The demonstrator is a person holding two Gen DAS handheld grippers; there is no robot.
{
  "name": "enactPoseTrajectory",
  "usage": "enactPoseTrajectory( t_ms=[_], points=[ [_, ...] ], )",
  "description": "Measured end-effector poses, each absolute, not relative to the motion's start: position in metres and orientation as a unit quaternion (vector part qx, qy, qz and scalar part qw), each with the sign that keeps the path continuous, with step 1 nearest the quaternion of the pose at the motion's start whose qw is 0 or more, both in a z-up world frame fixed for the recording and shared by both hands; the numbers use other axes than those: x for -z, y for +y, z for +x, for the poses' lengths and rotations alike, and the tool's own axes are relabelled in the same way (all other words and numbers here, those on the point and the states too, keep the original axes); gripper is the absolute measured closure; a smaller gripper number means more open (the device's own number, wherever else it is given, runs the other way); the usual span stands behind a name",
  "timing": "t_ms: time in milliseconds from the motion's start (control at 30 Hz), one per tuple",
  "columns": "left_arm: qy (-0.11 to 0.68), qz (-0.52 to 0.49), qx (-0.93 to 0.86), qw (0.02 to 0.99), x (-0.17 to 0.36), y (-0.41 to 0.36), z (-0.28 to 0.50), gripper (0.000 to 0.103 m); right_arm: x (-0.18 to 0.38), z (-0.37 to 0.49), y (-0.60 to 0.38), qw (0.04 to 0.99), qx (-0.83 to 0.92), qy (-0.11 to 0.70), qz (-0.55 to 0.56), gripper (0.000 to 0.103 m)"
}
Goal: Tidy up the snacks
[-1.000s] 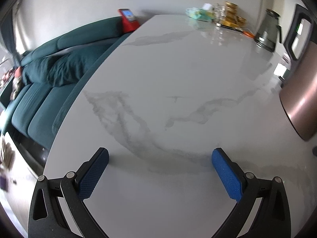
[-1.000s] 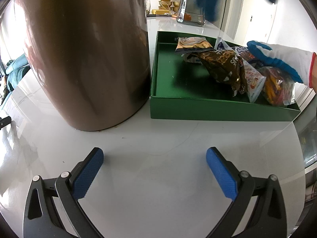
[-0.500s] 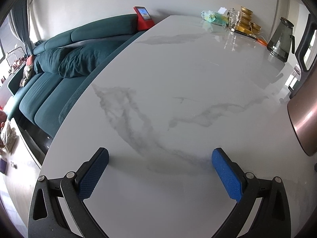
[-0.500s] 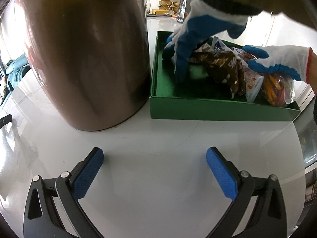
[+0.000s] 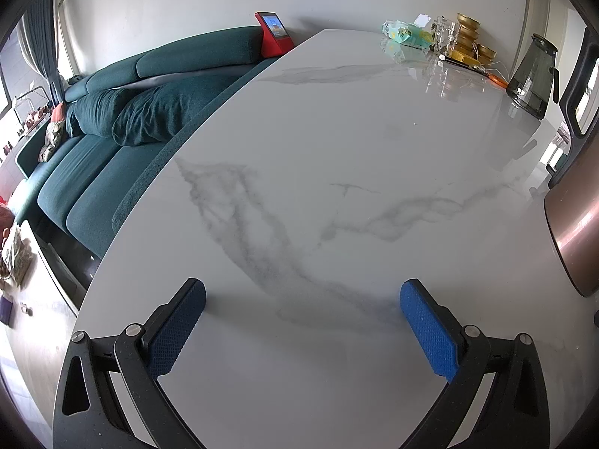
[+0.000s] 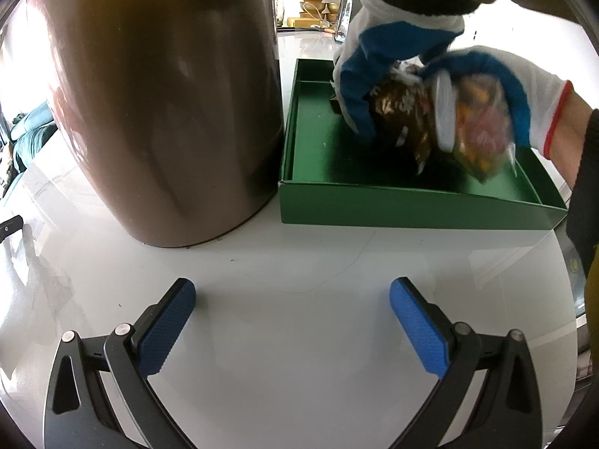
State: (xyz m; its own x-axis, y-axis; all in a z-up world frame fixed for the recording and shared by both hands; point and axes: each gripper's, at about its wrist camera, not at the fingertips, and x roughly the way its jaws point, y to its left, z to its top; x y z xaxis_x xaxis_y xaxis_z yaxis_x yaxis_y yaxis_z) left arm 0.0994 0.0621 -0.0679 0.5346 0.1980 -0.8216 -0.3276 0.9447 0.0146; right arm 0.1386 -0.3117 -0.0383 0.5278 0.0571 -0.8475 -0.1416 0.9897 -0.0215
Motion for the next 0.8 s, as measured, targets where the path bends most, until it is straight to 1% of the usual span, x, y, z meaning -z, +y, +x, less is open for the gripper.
enactPoseTrajectory(
  t_ms=[800],
  points=[
    [0.458,-0.071,-0.15,0.873,0.068,0.0626,0.099,0.001,0.0373,0.1404,-0.3119,0.873,-0.057,0.483,-0.044,0.0]
  ],
)
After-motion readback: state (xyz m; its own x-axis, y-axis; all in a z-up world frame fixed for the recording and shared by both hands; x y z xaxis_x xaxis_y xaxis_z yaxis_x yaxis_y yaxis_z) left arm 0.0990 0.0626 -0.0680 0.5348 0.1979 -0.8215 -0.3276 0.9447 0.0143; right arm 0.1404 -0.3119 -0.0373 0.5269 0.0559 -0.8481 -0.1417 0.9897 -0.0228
